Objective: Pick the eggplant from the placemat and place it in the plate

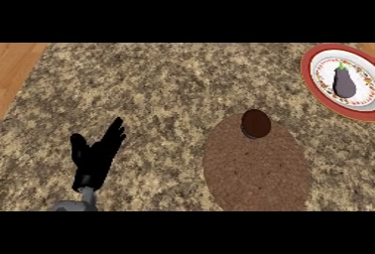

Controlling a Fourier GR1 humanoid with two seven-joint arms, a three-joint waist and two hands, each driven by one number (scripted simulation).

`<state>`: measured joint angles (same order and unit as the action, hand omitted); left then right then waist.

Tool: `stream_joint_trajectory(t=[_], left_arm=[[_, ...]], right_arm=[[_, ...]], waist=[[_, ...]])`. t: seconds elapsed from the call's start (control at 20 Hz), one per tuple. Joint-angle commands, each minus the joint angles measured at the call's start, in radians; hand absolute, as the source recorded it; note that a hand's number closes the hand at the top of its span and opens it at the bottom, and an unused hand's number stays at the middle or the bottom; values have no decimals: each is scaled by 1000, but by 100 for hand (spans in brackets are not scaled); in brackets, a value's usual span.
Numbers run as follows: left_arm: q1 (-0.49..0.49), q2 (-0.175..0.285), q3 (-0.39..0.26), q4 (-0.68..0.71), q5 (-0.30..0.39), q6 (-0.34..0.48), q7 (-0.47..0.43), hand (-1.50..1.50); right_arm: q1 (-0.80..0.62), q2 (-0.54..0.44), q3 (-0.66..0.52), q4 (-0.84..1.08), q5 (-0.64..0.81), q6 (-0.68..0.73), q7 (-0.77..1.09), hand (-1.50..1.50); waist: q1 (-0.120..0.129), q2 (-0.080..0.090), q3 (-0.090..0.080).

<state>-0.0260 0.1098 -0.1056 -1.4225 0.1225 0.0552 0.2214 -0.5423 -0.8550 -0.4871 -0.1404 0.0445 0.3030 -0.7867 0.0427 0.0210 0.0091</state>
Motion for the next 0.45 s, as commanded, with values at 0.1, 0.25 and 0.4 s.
stream_joint_trajectory(t=[0.1, 0.25, 0.4], left_arm=[[39, 21, 10, 3, 4, -27, -21, 0], [-3, -6, 6, 6, -19, 19, 6, 0], [-11, 4, 27, 8, 15, -13, 11, 0]], right_arm=[[46, -31, 29, 5, 38, 17, -31, -150], [101, 2, 37, 4, 47, 19, -103, -150], [79, -29, 29, 11, 42, 31, -57, -150]], waist=[[-1, -3, -2], [-12, -5, -2], [-10, -6, -2]])
